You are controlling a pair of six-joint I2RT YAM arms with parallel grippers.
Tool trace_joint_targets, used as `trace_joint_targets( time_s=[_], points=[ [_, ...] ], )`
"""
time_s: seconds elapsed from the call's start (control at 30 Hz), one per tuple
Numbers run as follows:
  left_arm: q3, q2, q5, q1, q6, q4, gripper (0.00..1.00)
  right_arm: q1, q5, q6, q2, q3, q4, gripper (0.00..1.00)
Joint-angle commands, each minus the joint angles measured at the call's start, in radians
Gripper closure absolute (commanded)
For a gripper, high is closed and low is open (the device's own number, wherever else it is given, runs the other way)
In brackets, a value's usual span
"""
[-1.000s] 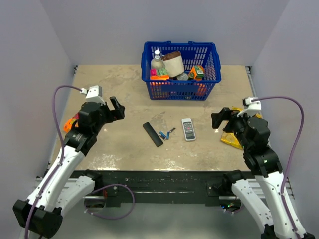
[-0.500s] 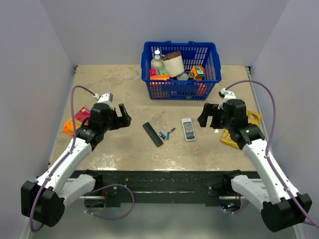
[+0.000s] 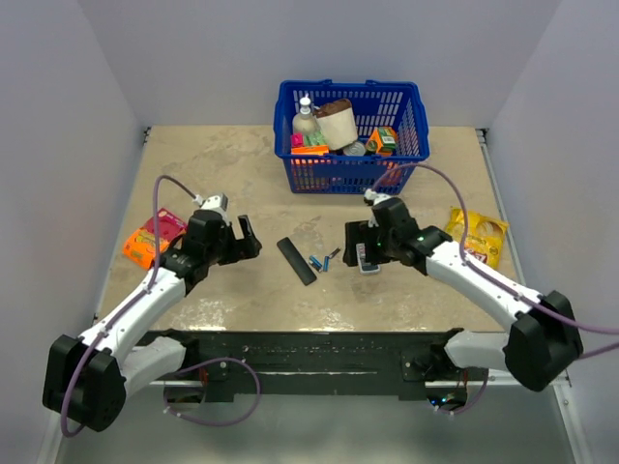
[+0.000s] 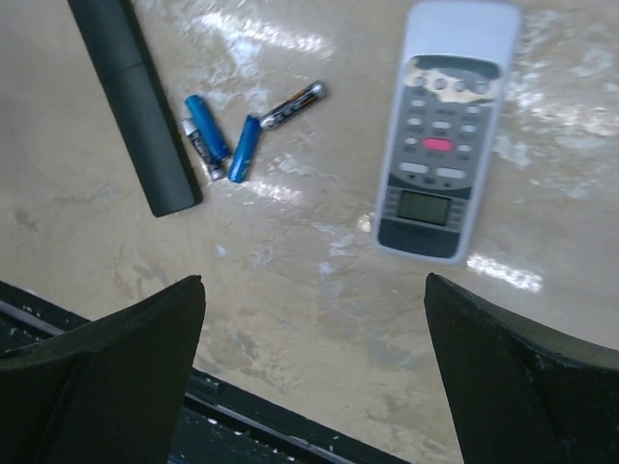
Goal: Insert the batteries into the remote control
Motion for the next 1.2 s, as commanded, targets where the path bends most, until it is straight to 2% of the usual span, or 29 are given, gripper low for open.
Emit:
trace_joint_targets(
  time_s=[0.0, 0.33, 0.53, 0.73, 1.17],
  points=[
    [-0.042, -0.001, 0.015, -0.016, -0.04, 0.03, 0.0, 0.113, -0.009, 0.053, 0.077, 0.061, 0.115, 0.02],
    [-0.043, -0.001, -0.014, -0.034, -0.053, 0.009, 0.0, 0.302, -0.07, 0.098, 0.24, 0.078, 0.253, 0.07],
    [-0.011, -0.05, -0.069, -0.034, -0.047, -0.032, 0.0, 0.37, -0.02, 0.099, 0.347, 0.13, 0.262, 0.07],
    [0.013, -0.116, -0.098, -0.034, -0.038, -0.071, 0.0, 0.396, 0.036, 0.09, 0.439, 0.17, 0.256, 0.09],
    [0.018, -0.163, -0.117, -0.034, -0.024, -0.132, 0.0, 0.436, 0.04, 0.093, 0.571, 0.205, 0.297, 0.1]
  ],
)
